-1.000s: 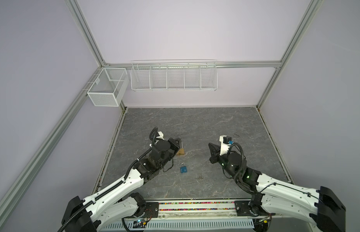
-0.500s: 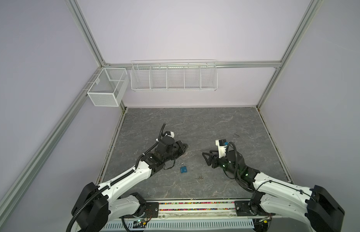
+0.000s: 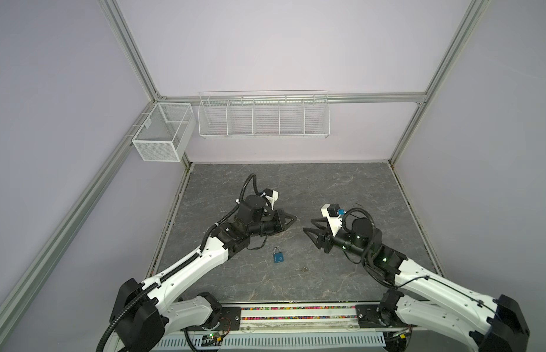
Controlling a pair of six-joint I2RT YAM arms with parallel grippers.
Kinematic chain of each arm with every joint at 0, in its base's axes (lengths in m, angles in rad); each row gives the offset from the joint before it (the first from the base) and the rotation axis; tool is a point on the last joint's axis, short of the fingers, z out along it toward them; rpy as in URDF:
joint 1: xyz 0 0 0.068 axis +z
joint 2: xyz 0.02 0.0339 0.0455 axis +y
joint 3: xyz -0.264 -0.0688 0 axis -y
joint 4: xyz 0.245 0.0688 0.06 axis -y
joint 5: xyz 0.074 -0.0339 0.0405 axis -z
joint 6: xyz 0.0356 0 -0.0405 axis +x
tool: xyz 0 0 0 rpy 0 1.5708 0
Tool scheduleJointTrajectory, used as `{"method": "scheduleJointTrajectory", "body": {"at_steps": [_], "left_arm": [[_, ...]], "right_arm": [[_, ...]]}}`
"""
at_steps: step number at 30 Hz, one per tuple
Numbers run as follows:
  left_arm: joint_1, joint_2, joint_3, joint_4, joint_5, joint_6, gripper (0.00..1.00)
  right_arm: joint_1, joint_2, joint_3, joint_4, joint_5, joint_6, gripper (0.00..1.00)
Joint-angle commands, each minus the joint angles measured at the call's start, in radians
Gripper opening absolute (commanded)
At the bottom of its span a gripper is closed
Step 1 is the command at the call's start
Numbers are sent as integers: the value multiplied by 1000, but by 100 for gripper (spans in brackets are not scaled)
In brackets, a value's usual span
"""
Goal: Unlock with the key
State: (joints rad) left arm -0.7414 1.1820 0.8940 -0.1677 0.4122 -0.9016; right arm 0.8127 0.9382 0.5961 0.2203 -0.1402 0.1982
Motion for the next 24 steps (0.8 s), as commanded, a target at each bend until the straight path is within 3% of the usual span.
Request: {"method": "scheduleJointTrajectory", "body": {"at_steps": [1, 5, 9, 24], "left_arm": [[4, 1, 7, -60, 72, 30, 0], [3, -11, -4, -52, 92, 24, 0], [4, -22, -8, -41, 113, 17, 0], [2, -47, -24, -57, 132, 16, 0]], "right_arm": [[-4, 32, 15, -104, -41, -92, 52], [-4, 43, 26, -90, -44, -106, 48], [-4, 94, 82, -138, -114, -130, 38], [-4, 162, 144, -139, -135, -170, 32]]}}
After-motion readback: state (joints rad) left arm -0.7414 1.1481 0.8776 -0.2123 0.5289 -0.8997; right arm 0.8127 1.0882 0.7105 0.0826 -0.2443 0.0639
